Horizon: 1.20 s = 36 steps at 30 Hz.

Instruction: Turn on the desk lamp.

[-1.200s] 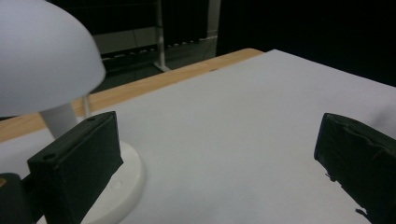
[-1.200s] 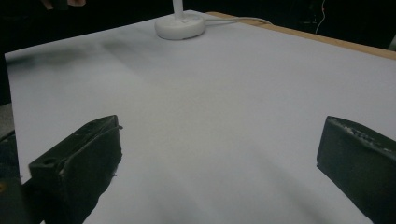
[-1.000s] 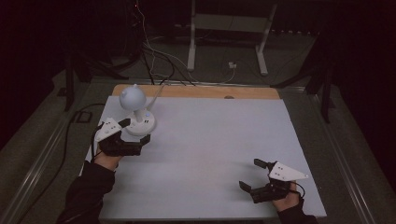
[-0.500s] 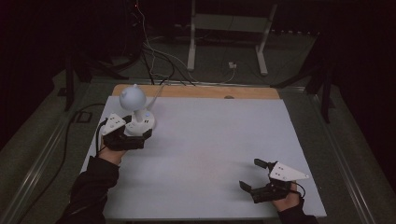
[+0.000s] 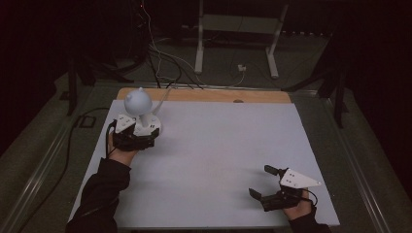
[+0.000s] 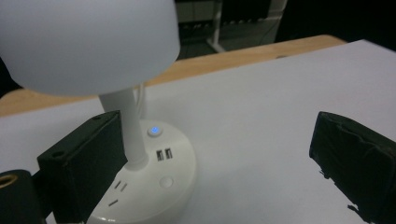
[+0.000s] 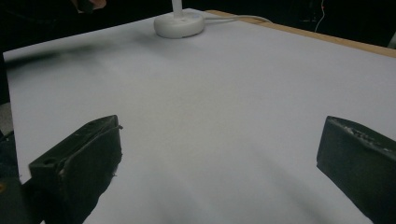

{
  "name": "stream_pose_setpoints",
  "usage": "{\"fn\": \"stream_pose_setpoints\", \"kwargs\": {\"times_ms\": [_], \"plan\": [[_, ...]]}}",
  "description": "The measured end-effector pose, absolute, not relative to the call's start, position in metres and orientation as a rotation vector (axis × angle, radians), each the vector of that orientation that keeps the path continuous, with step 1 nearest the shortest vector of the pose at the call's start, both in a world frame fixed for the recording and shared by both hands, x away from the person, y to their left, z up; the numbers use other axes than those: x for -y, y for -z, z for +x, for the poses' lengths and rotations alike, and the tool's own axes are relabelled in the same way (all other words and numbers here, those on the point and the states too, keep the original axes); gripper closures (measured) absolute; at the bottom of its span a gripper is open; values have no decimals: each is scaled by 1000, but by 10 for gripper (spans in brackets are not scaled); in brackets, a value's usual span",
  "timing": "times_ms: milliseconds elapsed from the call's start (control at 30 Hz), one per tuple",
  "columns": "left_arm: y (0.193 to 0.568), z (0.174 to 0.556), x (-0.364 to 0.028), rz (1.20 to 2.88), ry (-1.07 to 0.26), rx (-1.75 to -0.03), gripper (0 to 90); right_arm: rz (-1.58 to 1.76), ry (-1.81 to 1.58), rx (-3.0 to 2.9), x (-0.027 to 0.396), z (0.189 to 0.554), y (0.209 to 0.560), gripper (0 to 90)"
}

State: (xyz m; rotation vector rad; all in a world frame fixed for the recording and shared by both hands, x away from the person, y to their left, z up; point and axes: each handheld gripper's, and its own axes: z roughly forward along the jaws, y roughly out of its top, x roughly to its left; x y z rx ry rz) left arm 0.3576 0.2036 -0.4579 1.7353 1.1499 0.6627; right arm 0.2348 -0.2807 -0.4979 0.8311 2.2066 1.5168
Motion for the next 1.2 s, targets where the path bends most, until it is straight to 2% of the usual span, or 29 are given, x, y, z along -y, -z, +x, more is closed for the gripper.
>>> {"fn": "stream_pose_setpoints", "kwargs": {"times_ms": [133,200,300,333,467,500,633,867,900,933,1033,1200], "plan": [[464,363,-201,1753,-672,-1211,84,829,-1518,-2204,281,235,498,0],[466,365,-202,1761,-665,-1222,152,830,-1518,-2203,281,235,497,0],[470,368,-201,1778,-677,-1248,165,831,-1519,-2202,281,235,497,0],[471,369,-201,1769,-689,-1265,206,832,-1519,-2204,281,235,498,0],[474,371,-198,1753,-735,-1308,257,831,-1518,-2202,281,235,497,0],[475,371,-198,1749,-745,-1316,303,833,-1518,-2202,281,235,498,0],[478,374,-197,1764,-752,-1321,390,832,-1518,-2201,281,235,497,0],[485,379,-196,1791,-774,-1347,489,831,-1517,-2201,281,235,497,0],[486,379,-196,1795,-763,-1349,545,831,-1515,-2204,281,235,498,0],[487,380,-195,1803,-764,-1348,545,831,-1515,-2204,281,235,498,0],[489,381,-195,1816,-759,-1341,647,836,-1521,-2201,281,235,497,0],[491,384,-197,1820,-756,-1344,727,832,-1518,-2203,281,235,497,0]]}}
